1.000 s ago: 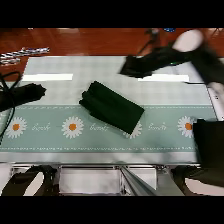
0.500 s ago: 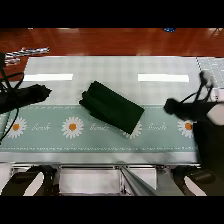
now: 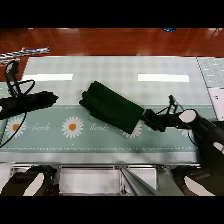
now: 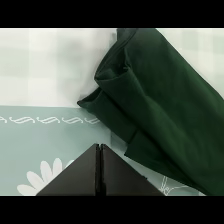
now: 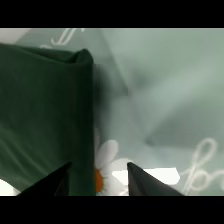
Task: Fold the shirts.
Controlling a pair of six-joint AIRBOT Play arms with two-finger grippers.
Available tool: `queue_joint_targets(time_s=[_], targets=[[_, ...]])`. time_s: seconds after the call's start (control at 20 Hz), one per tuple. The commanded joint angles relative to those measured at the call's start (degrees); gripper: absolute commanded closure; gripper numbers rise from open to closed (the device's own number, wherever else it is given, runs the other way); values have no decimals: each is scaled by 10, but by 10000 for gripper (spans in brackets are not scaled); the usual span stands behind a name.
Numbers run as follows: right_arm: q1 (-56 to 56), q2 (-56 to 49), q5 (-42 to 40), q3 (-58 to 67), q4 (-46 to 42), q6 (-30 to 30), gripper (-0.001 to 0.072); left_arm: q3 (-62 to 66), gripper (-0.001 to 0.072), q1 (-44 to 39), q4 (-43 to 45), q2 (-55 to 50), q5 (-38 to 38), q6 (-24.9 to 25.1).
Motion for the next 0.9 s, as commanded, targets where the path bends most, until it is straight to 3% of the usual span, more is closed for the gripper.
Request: queue_joint_targets(time_s=[0.0, 0.3, 0.35, 0.4, 0.45, 0.5, 0.7, 0.85], targets=[[0, -72, 7, 5, 161, -139, 302, -1, 685, -1, 0, -2, 0, 0], [22, -159, 38, 104, 167, -158, 313, -1, 685, -1, -1, -17, 0, 0], [39, -175, 38, 127, 167, -160, 359, -1, 685, -1, -1, -20, 0, 0], [56, -189, 39, 150, 167, -164, 466, -1, 685, -1, -1, -22, 0, 0], [72, -201, 43, 175, 167, -186, 655, -1, 685, -1, -1, -23, 0, 0], [83, -206, 45, 198, 167, -205, 693, -1, 685, -1, -1, -24, -1, 0], [91, -206, 92, 319, 117, -188, 693, -1, 685, -1, 0, -25, 0, 0], [91, -206, 132, 452, -1, -112, 694, -2, 685, -1, 0, -31, -2, 0]])
